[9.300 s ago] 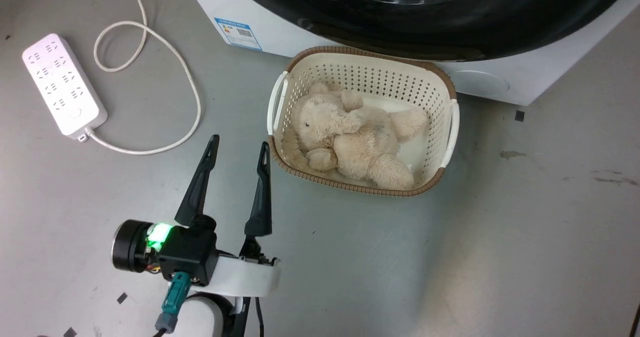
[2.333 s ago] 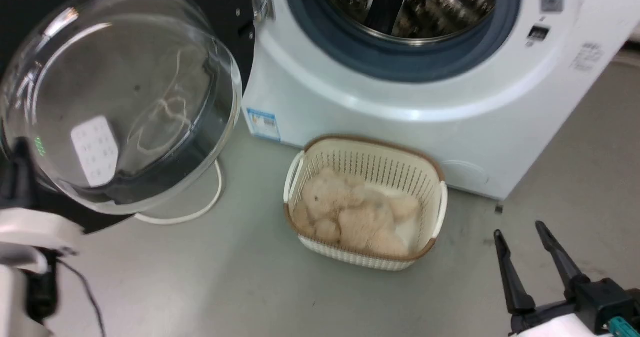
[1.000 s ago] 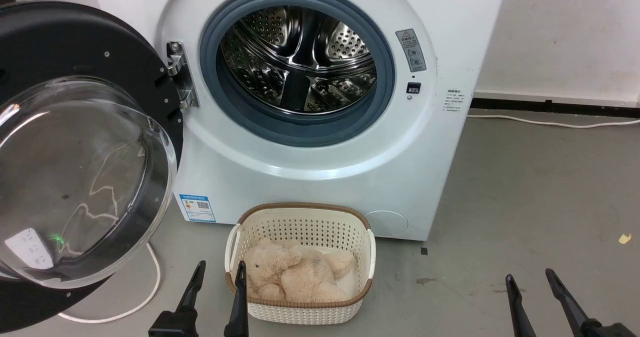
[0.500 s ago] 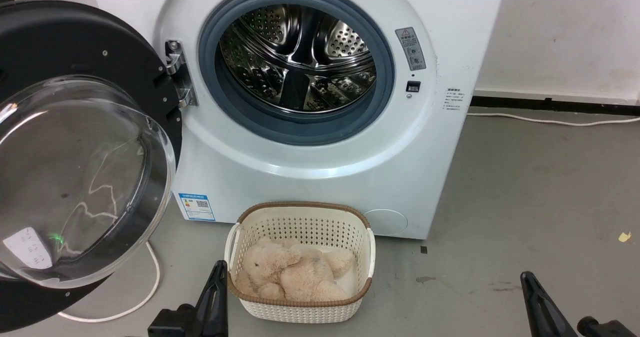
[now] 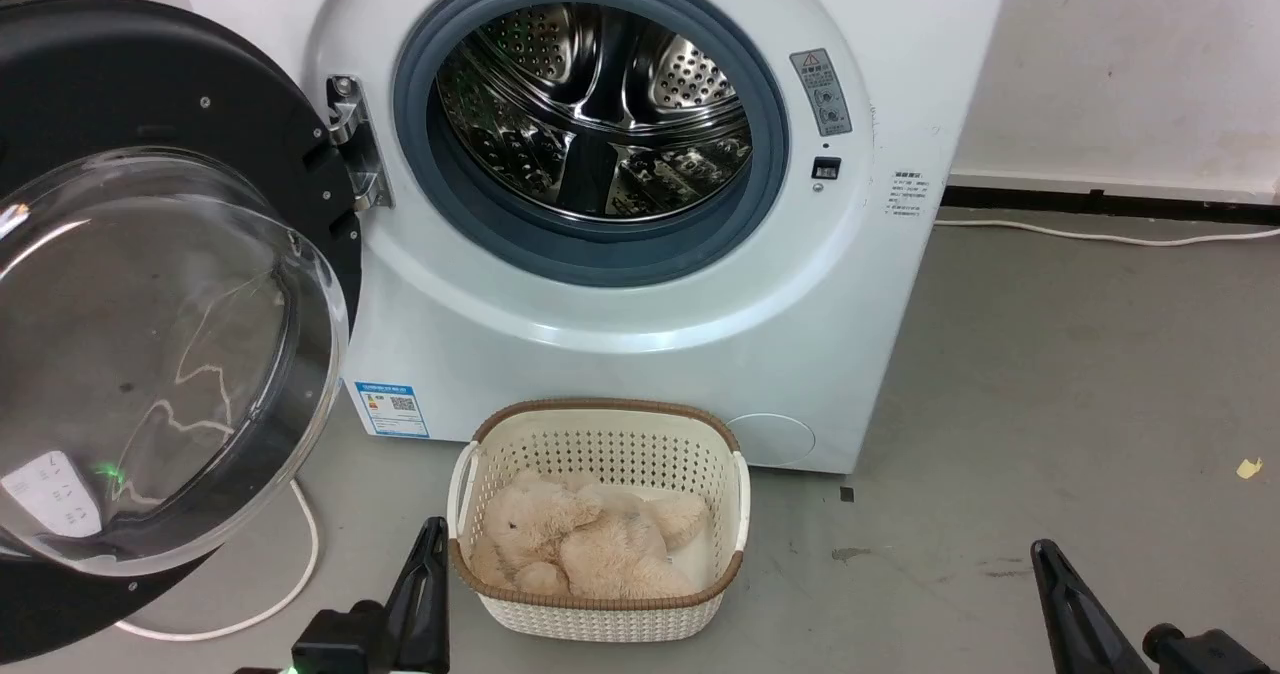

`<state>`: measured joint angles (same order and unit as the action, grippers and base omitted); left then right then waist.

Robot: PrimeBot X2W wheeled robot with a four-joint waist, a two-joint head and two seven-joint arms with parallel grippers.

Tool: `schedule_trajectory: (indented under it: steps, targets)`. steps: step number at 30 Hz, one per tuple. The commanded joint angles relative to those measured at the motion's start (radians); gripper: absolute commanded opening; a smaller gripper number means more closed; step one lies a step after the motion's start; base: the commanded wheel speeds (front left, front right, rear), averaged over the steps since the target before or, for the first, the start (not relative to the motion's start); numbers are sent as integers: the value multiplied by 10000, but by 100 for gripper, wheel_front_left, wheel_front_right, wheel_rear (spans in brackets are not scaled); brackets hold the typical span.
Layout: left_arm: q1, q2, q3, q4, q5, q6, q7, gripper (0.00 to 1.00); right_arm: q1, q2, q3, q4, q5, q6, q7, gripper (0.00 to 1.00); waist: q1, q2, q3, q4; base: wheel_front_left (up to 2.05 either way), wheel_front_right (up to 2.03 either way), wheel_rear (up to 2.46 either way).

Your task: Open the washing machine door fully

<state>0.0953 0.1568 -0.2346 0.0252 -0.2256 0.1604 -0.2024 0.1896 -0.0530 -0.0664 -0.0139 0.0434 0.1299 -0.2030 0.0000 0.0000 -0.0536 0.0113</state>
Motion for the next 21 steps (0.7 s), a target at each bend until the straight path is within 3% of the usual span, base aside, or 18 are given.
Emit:
schedule_trajectory:
  steps: [1,21]
  targets:
    - [-179,-64,105,-34,121,-77,48,0,-258,6,21,9,-61,2,52,0,0,0,7,-1,0,0,0]
    - [-326,-254,530,-75,526,-367,423,0,-569,10,143,34,-132,3,427,0,0,0,107,-22,0,0,0]
